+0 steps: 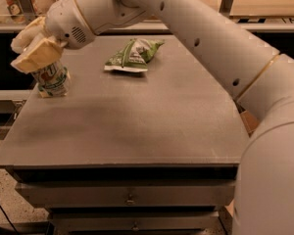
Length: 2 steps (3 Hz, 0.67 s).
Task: Move 7up can near sponge
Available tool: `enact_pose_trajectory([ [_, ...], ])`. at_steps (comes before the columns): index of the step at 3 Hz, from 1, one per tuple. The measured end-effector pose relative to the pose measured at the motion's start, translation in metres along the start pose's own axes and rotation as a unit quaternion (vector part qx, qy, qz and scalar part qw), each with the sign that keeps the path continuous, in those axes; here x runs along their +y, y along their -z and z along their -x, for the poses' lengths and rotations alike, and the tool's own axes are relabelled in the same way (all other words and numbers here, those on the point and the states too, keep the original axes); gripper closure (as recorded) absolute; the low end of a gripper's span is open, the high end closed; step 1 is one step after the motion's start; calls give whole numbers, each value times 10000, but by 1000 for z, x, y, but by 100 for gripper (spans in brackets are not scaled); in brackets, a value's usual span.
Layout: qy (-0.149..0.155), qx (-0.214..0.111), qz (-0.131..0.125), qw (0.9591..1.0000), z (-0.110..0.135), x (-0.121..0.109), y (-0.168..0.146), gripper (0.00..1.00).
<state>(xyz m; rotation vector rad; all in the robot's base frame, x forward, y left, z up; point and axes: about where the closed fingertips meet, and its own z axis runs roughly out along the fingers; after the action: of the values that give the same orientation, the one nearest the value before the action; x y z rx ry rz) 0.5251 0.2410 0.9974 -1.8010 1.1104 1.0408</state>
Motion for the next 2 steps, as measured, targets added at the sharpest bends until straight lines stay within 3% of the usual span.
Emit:
enact_pose_trajectory([
  [2,-403,67,131,9991,-34,-8,-35,59],
])
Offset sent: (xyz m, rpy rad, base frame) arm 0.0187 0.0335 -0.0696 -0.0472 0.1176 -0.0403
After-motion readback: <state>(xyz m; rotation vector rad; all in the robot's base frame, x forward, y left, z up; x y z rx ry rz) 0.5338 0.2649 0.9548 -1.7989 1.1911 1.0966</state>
